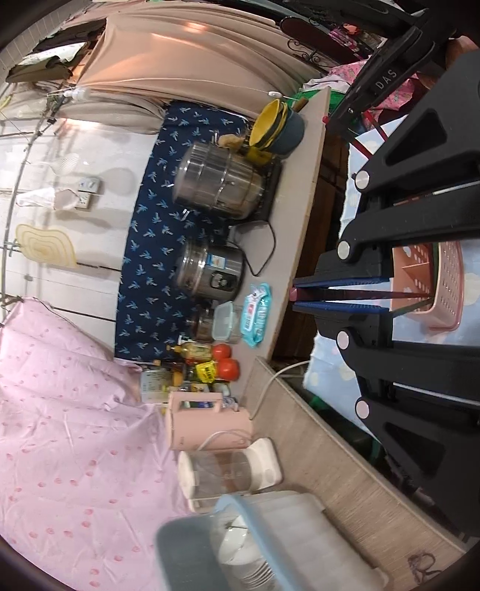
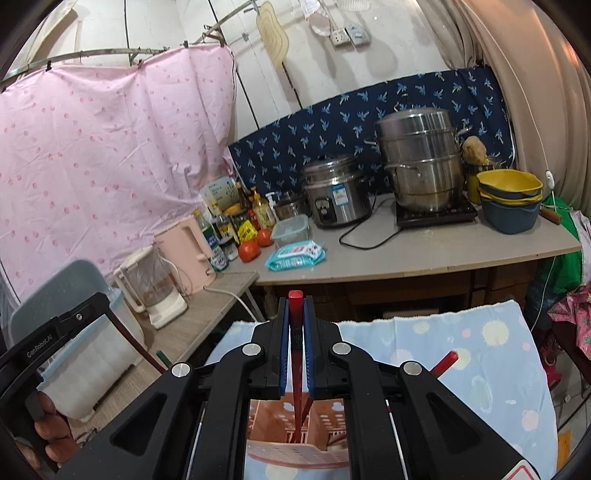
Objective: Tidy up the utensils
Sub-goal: 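Open both grippers to drop the chopsticks into the pink basket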
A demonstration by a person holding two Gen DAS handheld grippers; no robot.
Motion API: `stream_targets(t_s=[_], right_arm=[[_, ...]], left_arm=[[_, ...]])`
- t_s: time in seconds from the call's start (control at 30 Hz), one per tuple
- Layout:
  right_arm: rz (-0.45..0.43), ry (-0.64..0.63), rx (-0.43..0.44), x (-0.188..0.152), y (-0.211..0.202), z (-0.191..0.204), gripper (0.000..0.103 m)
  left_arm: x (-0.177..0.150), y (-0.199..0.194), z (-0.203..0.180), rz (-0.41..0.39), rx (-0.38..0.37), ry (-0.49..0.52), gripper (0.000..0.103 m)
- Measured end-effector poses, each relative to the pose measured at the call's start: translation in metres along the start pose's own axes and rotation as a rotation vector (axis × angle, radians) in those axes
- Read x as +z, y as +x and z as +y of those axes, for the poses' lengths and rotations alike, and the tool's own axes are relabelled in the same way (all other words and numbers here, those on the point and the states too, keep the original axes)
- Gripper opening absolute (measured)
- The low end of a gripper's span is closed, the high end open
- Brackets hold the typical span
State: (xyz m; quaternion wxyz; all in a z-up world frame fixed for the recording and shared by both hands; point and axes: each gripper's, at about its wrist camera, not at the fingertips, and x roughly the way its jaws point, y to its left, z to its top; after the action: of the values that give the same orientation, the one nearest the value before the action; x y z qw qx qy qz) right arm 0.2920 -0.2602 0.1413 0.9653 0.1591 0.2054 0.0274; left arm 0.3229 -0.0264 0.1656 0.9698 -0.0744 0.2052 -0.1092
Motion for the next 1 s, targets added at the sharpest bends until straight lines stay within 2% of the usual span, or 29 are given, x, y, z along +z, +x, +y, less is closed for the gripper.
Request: stream_targets(t_s=[0.2, 0.27, 0.33, 0.37, 0.4, 0.43, 0.73, 1.0], right_arm=[[0.027, -0.012, -0.007, -0.009, 0.008, 0.002, 0.007], [0.015, -0.008, -0.020, -0.010, 0.007, 0.002, 0.012], [0.005, 0.000, -0.028, -0.009, 0.004, 0.000, 0.027], [-0.002, 0.007, -0.031, -0.009, 0.003, 0.000, 0.030], [-0.006, 0.011, -0.031, -0.009, 0.001, -0.002, 0.033], [-0.007, 0.012, -0.032, -0.009, -0.001, -0.002, 0.033], [0.007, -0.030, -0.041, -0.026, -0.024, 0.006, 0.033], [0.045, -0.042, -0.030, -0.058, -0.052, 0.011, 0.033]], left_arm=[[-0.007, 0.008, 0.002, 0.036, -0.007, -0.012, 0.008], [-0.010, 0.006, 0.002, 0.034, 0.001, -0.013, 0.008], [-0.012, 0.004, 0.003, 0.035, 0.002, -0.017, 0.017], [-0.012, 0.003, 0.004, 0.034, 0.007, -0.023, 0.033], [-0.013, -0.001, 0.005, 0.027, 0.017, -0.032, 0.044], [-0.014, -0.003, 0.006, 0.021, 0.026, -0.034, 0.046], [-0.028, -0.022, 0.008, 0.049, 0.038, -0.032, 0.046], [-0.054, -0.048, 0.005, 0.094, 0.045, -0.008, 0.046]])
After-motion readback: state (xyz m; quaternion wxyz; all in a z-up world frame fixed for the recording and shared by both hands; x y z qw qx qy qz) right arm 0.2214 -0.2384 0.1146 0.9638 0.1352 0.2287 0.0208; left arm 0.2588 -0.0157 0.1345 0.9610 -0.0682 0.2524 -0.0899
